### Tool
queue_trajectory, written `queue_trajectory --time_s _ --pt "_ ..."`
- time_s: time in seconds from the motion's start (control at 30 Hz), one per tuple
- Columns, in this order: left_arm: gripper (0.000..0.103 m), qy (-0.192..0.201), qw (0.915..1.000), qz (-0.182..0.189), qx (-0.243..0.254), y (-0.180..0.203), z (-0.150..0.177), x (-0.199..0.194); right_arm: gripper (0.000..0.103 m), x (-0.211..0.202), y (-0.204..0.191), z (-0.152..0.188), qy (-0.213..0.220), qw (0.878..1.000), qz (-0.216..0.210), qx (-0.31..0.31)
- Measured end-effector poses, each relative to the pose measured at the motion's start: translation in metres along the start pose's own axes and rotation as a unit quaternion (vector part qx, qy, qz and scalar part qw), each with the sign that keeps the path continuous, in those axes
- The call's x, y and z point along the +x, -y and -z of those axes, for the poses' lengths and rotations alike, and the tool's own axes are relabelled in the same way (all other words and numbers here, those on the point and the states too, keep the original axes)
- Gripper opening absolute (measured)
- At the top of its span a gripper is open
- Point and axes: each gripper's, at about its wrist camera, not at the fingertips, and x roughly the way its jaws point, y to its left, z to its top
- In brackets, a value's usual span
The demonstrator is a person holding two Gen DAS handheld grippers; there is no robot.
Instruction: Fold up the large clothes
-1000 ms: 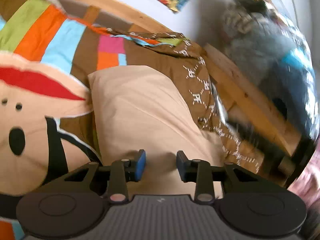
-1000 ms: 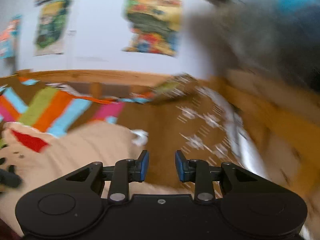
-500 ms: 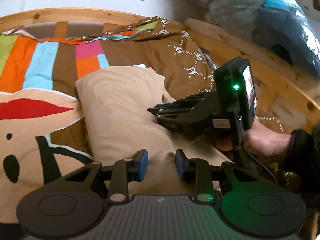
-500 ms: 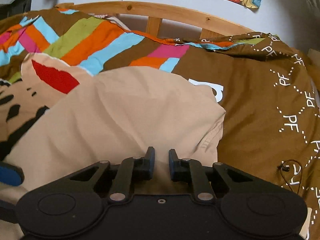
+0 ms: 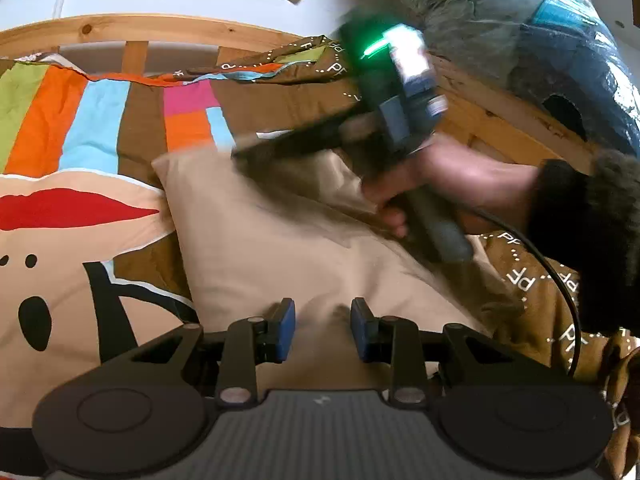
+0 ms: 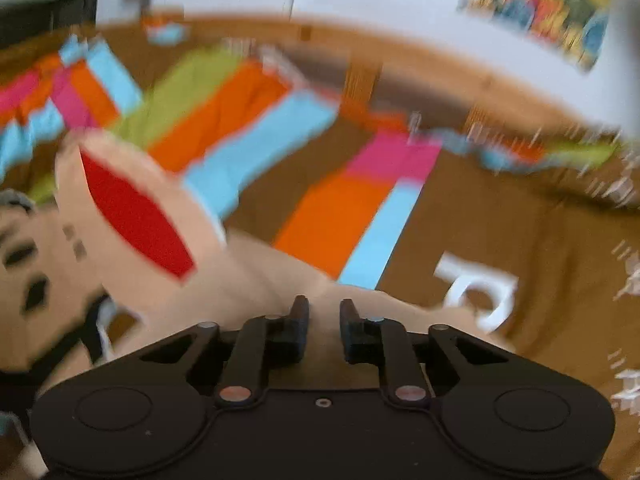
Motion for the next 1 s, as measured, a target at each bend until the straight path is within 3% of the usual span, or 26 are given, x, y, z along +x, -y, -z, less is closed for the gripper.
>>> queue_trajectory --time_s 0.07,0.17,0.23,0.37,0.5,0.57,0.67,0.87,1.0 --pt "0.033 0.001 1.0000 -0.003 0.002 -0.001 0.000 0.002 0.014 0.017 0.005 0.015 -0.004 0.999 -0.012 0.035" --pt "0.033 -0.001 1.0000 0.000 0.008 -0.003 -0.001 0.003 0.013 0.013 0.005 0.015 0.005 0.999 -0.005 0.035" --pt "0.035 0.003 0.9999 0.011 -0.001 -0.007 -0.002 -0.005 0.016 -0.009 -0.001 0.010 0.041 0.998 0.015 0.038" --pt "0.041 0.004 0.9983 0.030 -0.050 -0.031 0.006 -0.040 0.017 -0.062 -0.020 0.012 0.111 0.992 -0.012 0.065" --pt "0.047 -0.010 0.9966 -0.004 -0.082 -0.057 0.014 -0.065 0.017 -0.075 -0.056 0.029 0.073 0.997 -0.018 0.008" --pt "0.055 -0.012 0.9939 -0.023 -0.107 -0.070 0.021 -0.072 0.017 -0.078 -0.072 0.049 0.089 0.996 0.009 -0.016" --pt "0.057 -0.014 0.9888 -0.033 -0.145 -0.088 0.032 -0.070 0.016 -0.074 -0.087 0.076 0.125 0.988 0.054 -0.078" --pt "0.058 -0.016 0.9839 -0.024 -0.176 -0.103 0.034 -0.063 0.017 -0.071 -0.076 0.080 0.131 0.988 0.055 -0.057" --pt "0.068 0.007 0.9831 -0.028 -0.181 -0.103 0.033 -0.072 0.023 -0.122 -0.079 0.078 0.141 0.989 0.040 -0.005"
